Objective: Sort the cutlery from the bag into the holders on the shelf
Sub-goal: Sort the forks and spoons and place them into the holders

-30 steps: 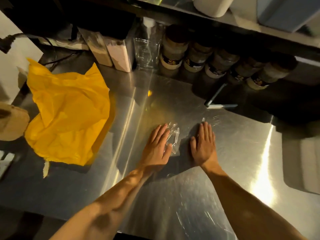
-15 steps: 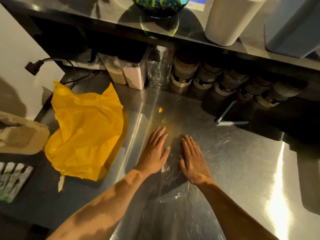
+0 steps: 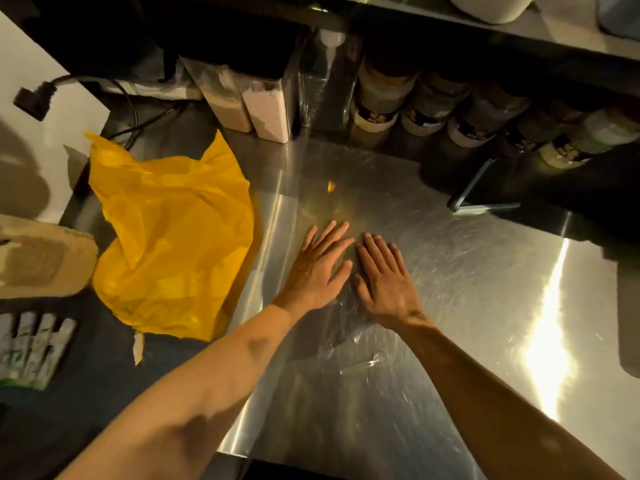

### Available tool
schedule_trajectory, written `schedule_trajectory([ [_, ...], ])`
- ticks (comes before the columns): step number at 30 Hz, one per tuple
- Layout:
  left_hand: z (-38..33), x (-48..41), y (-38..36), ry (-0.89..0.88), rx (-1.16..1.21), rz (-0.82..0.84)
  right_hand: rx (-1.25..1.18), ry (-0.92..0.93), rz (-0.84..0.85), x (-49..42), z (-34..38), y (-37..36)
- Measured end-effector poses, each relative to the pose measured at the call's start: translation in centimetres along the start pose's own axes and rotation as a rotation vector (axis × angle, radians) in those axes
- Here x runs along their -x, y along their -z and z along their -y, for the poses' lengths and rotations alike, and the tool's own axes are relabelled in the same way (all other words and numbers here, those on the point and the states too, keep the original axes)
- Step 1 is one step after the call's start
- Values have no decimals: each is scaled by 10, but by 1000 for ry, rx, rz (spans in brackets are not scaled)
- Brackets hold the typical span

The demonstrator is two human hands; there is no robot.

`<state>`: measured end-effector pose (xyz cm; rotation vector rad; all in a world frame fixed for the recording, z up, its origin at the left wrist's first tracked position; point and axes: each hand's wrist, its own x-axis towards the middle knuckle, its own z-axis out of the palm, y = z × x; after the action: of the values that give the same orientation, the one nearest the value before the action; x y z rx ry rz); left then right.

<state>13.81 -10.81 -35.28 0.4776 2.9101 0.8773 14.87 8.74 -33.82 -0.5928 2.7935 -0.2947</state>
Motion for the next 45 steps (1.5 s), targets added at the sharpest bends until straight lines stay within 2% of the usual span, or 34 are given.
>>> schedule_trajectory([
  [9,-30,71,-6,-41,134,37,-93,154,43,61,-8,-4],
  [14,-52,105,-25,38,107,-91,-50,209,147,91,-11,-4],
  [17,-75,115,-39,141,113,-161,19,267,96,110,-13,-16],
  [21,-99,120,-53,220,210,-237,1,275,-54,117,-17,-37],
  [25,-116,126,-68,303,397,-320,-14,264,-113,116,-18,-44],
  [28,-132,128,-71,353,572,-317,-45,221,-135,124,-20,-36],
  [31,-143,124,-57,499,736,-327,-93,142,-130,140,-28,-19],
  [36,-154,133,-42,617,746,-291,-68,-124,-63,175,-41,-15],
  [39,-166,136,-39,679,761,-241,-58,-151,-23,182,-36,-18],
  [45,-174,145,-41,780,902,-187,-194,-157,-35,176,-14,-8],
])
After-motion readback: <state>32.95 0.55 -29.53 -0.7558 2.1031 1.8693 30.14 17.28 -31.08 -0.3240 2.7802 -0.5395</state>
